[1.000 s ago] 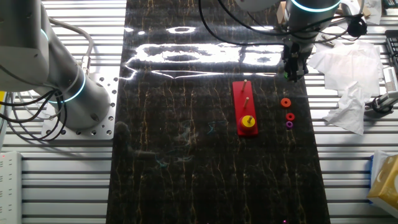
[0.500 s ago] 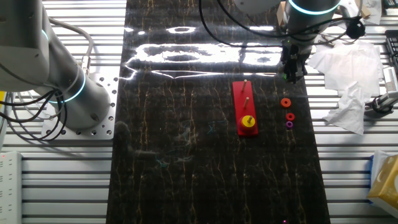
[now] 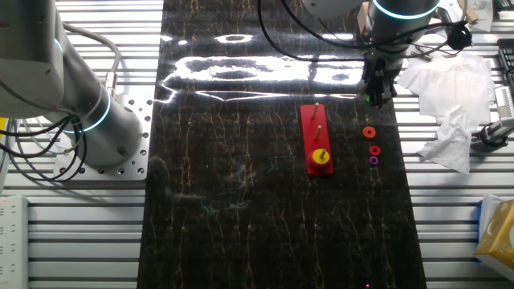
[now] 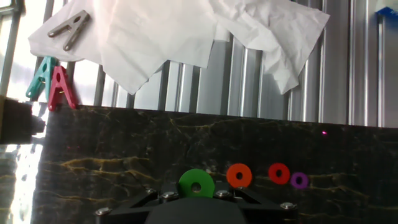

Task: Take out one Hanoi block and throw it aside

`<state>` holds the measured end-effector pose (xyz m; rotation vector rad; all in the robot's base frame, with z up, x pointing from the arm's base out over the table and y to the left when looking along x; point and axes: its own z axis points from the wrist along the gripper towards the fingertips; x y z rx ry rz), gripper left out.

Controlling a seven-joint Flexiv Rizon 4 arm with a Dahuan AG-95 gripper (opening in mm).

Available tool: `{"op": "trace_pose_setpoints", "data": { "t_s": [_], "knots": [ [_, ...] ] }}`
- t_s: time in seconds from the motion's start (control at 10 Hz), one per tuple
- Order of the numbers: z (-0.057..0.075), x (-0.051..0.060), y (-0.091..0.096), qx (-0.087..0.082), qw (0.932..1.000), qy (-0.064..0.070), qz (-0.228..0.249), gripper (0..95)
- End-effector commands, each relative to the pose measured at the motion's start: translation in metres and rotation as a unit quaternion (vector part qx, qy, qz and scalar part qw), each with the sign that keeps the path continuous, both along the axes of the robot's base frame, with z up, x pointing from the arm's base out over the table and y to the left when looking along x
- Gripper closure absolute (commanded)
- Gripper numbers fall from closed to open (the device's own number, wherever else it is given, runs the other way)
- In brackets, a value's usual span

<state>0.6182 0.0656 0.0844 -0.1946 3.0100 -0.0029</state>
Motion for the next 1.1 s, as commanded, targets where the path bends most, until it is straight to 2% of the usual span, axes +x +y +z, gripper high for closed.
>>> {"op": "trace_pose_setpoints", "data": {
  "t_s": [0.1, 0.8, 1.1],
  "knots": [
    [-0.0004, -0.0009, 0.0011, -0.001, 1.0000, -0.001, -0.001, 95.0],
    [-0.0003, -0.0008, 0.0017, -0.004, 0.9999, 0.004, 0.011, 95.0],
    [-0.0018, -0.0002, 0.0021, -0.001, 0.9998, 0.001, 0.021, 95.0]
  ]
}}
